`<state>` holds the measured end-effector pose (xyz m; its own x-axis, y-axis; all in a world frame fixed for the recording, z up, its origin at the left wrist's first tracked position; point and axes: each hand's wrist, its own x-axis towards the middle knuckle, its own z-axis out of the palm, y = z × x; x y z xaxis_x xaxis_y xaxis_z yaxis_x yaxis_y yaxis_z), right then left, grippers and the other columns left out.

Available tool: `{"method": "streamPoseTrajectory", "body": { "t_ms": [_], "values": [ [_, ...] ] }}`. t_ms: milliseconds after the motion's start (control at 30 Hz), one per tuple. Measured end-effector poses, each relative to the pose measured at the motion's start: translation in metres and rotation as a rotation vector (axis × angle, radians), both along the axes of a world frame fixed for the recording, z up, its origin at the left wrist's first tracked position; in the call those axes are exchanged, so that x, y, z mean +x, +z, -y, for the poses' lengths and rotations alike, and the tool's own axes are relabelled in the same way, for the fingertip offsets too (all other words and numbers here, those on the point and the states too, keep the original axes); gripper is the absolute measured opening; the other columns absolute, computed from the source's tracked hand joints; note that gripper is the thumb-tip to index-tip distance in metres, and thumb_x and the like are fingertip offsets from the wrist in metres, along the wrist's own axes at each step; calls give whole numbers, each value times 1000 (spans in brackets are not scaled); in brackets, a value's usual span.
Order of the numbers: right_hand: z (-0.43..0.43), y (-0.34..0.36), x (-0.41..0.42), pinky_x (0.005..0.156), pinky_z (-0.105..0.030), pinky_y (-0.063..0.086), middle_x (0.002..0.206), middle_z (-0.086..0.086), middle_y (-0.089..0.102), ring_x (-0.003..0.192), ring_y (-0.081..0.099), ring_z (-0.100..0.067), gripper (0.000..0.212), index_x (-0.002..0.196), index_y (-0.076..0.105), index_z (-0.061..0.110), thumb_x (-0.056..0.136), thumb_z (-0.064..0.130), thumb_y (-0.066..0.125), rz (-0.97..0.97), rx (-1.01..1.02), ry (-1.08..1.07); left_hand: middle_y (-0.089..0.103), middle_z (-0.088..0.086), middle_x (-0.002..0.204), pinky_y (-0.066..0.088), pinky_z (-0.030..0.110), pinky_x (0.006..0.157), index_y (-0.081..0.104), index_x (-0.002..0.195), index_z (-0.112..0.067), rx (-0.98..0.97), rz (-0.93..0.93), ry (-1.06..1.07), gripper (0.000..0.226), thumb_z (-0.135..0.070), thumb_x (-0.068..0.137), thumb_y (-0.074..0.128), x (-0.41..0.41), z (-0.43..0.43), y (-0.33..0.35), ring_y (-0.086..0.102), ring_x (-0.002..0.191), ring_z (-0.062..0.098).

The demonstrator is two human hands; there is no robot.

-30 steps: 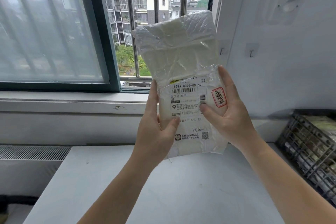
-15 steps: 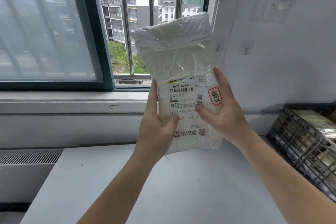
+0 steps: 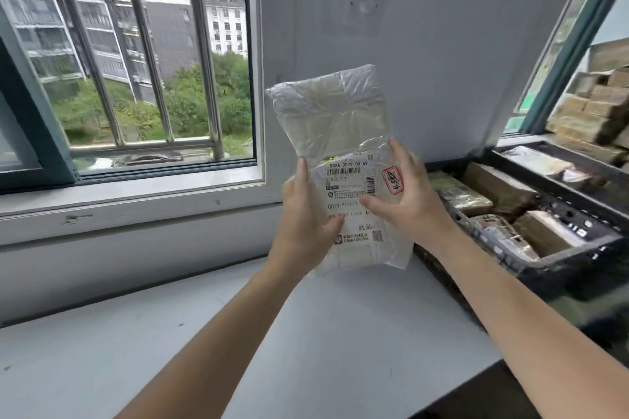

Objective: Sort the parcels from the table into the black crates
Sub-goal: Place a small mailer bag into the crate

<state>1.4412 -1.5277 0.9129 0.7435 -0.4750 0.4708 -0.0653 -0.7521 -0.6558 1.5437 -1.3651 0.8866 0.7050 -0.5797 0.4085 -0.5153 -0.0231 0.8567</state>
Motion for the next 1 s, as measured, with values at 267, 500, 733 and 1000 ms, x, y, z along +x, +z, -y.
{"method": "streamPoseTrajectory", "body": {
  "t_ms": [267, 500, 733, 1000],
  "values": [
    [150, 22, -119, 111, -36, 32, 157, 2, 20, 141, 29, -15, 105, 157, 9, 34, 79, 43, 78, -46, -93, -124, 23, -4, 146, 30, -11, 68, -2, 158, -19, 61, 14, -102, 111, -9, 82, 78, -106, 160, 20, 22, 110, -14],
    [272, 38, -215, 97, -35, 39, 160, 7, 18, 134, 43, -22, 102, 157, 10, 36, 80, 47, 77, -98, -110, -221, 23, -5, 148, 38, 7, 67, -9, 156, -31, 116, 42, -191, 113, -13, 83, 75, -190, 290, 37, 31, 125, 6],
    [374, 32, -262, 96, -38, 40, 158, 8, 19, 134, 41, -24, 98, 157, 9, 37, 84, 41, 75, -128, -69, -339, 19, 4, 158, 27, 26, 96, -7, 156, -23, 195, 154, -232, 114, -19, 81, 79, -226, 411, 34, 27, 142, 21],
    [519, 35, -277, 105, -52, 40, 156, -4, 27, 136, 41, -31, 98, 157, 8, 34, 85, 39, 74, -184, -109, -454, 20, 9, 159, 27, 34, 112, -3, 157, -14, 179, 177, -284, 119, -17, 77, 84, -232, 580, 25, 23, 146, 25]
  ]
}}
